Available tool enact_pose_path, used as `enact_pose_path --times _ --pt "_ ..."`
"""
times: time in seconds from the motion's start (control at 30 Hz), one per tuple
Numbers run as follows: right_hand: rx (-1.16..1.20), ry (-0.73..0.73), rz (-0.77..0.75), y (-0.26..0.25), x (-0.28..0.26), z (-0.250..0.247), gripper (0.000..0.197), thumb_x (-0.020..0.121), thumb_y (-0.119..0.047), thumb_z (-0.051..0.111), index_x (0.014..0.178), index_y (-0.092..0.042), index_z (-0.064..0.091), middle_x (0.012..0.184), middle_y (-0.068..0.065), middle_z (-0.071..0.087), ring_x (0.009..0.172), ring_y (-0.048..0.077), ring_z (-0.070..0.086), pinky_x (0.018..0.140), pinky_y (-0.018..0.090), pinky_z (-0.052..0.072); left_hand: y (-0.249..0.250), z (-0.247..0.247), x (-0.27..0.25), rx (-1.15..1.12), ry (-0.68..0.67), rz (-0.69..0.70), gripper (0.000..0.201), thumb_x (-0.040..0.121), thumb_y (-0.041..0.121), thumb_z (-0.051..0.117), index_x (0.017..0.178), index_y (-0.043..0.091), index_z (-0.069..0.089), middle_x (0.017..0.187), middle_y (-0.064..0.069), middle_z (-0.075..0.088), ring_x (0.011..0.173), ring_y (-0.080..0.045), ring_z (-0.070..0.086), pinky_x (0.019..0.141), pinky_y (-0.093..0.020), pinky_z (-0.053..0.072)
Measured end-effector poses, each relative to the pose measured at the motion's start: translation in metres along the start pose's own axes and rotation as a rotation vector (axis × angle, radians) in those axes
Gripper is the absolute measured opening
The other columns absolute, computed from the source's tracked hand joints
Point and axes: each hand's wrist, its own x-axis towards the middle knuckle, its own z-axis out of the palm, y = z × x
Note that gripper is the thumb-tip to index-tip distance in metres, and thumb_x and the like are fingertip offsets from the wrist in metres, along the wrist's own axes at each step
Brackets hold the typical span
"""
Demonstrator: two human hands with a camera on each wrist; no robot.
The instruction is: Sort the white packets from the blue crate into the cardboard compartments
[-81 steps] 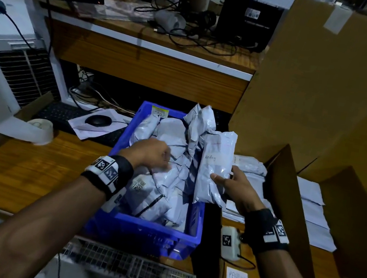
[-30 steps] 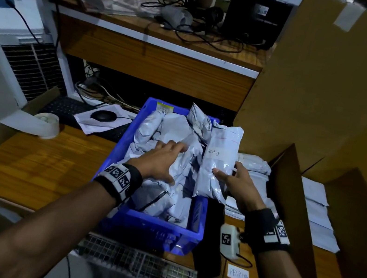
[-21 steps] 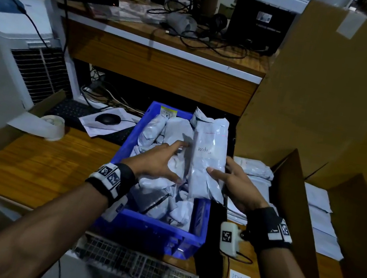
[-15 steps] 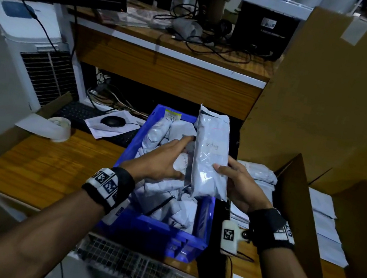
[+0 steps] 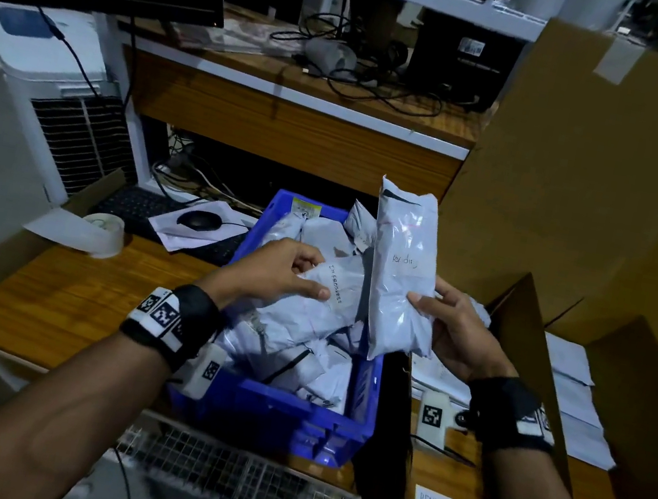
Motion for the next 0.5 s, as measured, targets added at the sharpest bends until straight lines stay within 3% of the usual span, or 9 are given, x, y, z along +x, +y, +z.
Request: enact_pose_path --times 0.07,0.13,0.23,0.33,0.5 --pt "-0.031 -0.017 -0.024 -0.003 -0.004 -0.002 0.052 0.096 -0.002 0.063 0.147 -0.007 0.057 0.142 0.019 0.065 0.129 0.038 0.064 0.106 0.046 0.056 -0.002 -0.006 -0.002 -0.002 0.036 0.002 0.024 0.083 0.024 0.092 0.089 0.017 0.07 0.075 0.017 0.063 0.071 -0.003 0.055 0.068 -0.019 0.041" --pt "-0.05 -0.027 -0.055 -0.005 -0.007 -0.002 0.051 0.098 0.0 0.062 0.148 -0.006 0.057 0.143 0.02 0.064 0.131 0.039 0.063 0.107 0.047 0.055 -0.003 -0.01 -0.005 -0.011 0.039 0.002 0.024 0.084 0.019 0.091 0.09 0.013 0.068 0.073 0.018 0.06 0.069 -0.001 0.053 0.066 -0.018 0.039" --pt "-0.036 -0.017 -0.098 -0.006 -0.01 0.001 0.051 0.098 0.001 0.06 0.148 -0.006 0.055 0.144 0.02 0.063 0.128 0.036 0.064 0.103 0.044 0.058 -0.002 -0.013 -0.009 0.003 0.015 0.015 0.035 0.082 0.021 0.093 0.099 0.005 0.067 0.085 0.004 0.057 0.079 -0.008 0.052 0.074 -0.027 0.039" --pt "-0.016 -0.021 -0.112 -0.009 -0.013 0.003 0.051 0.098 0.001 0.057 0.148 -0.005 0.055 0.144 0.019 0.064 0.125 0.033 0.066 0.1 0.041 0.059 0.002 -0.016 -0.01 0.004 -0.059 0.005 0.033 0.081 0.021 0.093 0.1 0.009 0.068 0.095 -0.01 0.071 0.088 -0.014 0.063 0.083 -0.029 0.047" --pt "-0.049 -0.024 -0.058 -0.018 -0.017 0.004 0.042 0.094 0.001 0.06 0.135 -0.003 0.067 0.137 0.023 0.067 0.11 0.03 0.073 0.091 0.04 0.062 0.01 -0.017 -0.017 0.004 -0.117 -0.012 0.031 0.082 0.018 0.092 0.101 0.008 0.07 0.106 -0.014 0.075 0.094 -0.016 0.069 0.087 -0.029 0.052"
